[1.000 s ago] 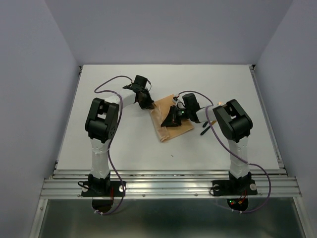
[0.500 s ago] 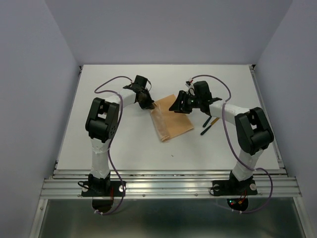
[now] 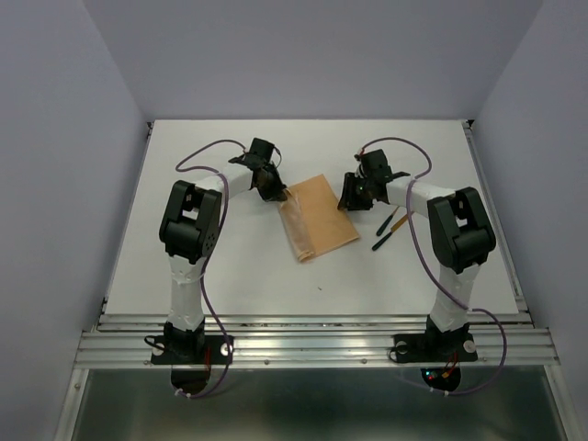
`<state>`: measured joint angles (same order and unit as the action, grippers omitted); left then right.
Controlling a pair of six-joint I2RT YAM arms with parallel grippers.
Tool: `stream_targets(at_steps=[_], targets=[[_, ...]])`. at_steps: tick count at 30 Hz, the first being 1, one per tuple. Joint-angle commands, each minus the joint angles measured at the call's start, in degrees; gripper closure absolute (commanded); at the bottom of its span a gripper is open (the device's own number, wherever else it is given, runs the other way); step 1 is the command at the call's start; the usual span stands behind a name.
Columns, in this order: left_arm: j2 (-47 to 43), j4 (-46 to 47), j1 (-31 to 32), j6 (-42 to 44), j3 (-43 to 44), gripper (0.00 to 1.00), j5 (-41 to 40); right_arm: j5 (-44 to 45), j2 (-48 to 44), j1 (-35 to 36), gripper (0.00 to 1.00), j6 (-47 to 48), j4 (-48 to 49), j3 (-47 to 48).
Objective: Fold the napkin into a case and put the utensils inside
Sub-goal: Fold the lower triangle-folded napkin at the center of the board.
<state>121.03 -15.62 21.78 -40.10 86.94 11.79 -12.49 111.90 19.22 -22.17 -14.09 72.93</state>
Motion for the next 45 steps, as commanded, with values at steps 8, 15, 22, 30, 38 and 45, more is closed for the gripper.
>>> stream_targets(at_steps=[8, 15, 22, 30, 38, 45], targets=[[0.9, -1.8, 0.2, 0.1, 3.9, 1.0, -1.3, -3.8, -1.9, 0.5, 0.97, -0.3, 1.1, -4.0], [1.0, -1.9, 0.2, -0.8, 4.6, 1.0, -1.9, -7.9, -3.3, 0.5, 0.99, -2.9, 4.0, -7.9], [2.6, -3.0, 0.1, -1.0, 7.4, 1.0, -2.9, -8.0, -3.5, 0.5, 0.99, -3.0, 4.3, -9.4], [3.3, -3.7, -0.1, -1.7, 8.4, 1.0, -4.1, -8.1, -3.4, 0.5, 0.99, -3.0, 4.7, -10.7], [4.9, -4.9, -0.5, -2.5, 11.3, 1.0, -5.2, -8.2, -4.0, 0.5, 0.99, -2.9, 5.1, -11.8], [7.0, -5.9, -0.6, -2.6, 14.2, 1.0, -5.5, -8.4, -4.1, 0.5, 0.99, -2.9, 5.3, -12.4]])
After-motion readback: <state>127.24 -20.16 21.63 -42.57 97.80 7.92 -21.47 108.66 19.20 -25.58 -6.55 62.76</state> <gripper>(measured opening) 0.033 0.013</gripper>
